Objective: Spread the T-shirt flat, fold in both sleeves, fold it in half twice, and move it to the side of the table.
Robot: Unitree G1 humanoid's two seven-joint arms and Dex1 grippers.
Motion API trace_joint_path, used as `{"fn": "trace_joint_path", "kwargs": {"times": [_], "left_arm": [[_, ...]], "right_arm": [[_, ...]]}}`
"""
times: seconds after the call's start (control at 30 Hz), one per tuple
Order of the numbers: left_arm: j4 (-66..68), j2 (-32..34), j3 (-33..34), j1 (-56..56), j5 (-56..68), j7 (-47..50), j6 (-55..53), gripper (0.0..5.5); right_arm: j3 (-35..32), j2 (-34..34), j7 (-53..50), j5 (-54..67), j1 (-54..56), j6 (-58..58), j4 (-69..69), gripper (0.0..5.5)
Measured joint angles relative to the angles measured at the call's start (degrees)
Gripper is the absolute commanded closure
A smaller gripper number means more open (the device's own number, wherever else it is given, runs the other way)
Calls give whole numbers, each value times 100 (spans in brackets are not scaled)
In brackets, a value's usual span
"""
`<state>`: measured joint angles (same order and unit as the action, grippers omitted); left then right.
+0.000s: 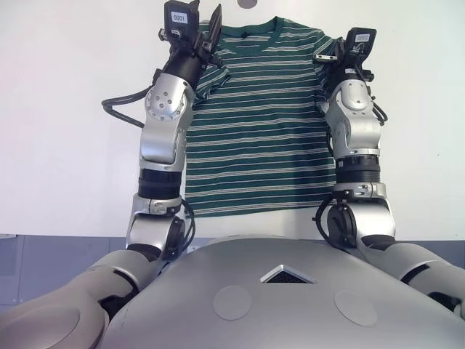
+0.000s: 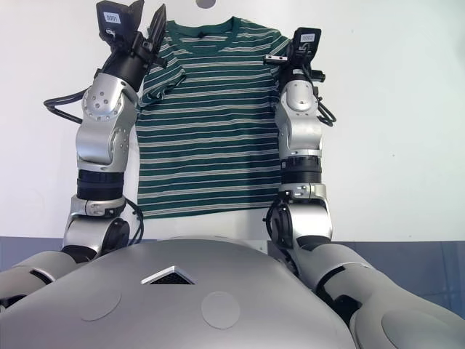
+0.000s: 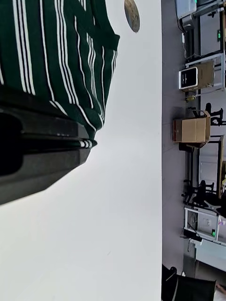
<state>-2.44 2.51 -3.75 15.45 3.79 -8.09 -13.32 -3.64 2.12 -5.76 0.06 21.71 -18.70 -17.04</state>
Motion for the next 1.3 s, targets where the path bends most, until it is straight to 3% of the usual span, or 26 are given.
{"fn": "trace_joint_path", "kwargs": {"times": [0.37,0.5,0.8,0.9,1.0,1.1,1.23,1.3], "left_arm": [[20,-17,45,-5,-6,131,98,344],[30,-25,44,-6,-7,139,112,344],[112,-33,46,-5,-3,161,116,344],[57,-74,43,-19,69,43,164,344],[-607,507,-84,-113,389,-1050,377,344],[-1248,2035,-364,-886,678,-3102,990,294],[-992,3402,-176,-2425,449,-4267,3208,229],[-743,3674,-21,-3114,273,-4335,4296,204]], "right_arm": [[1284,-44,949,-399,75,-343,214,549],[1444,-37,1140,-472,75,-368,221,549],[1501,-168,1754,-155,43,-330,668,370],[1311,-266,2105,346,-78,-187,1217,370],[1464,689,2970,238,-651,745,2193,370],[1294,2399,3812,-282,-1983,2406,2481,335],[432,4119,3995,-726,-3436,5282,1583,258],[93,4667,3884,-988,-3908,6490,874,256]]}}
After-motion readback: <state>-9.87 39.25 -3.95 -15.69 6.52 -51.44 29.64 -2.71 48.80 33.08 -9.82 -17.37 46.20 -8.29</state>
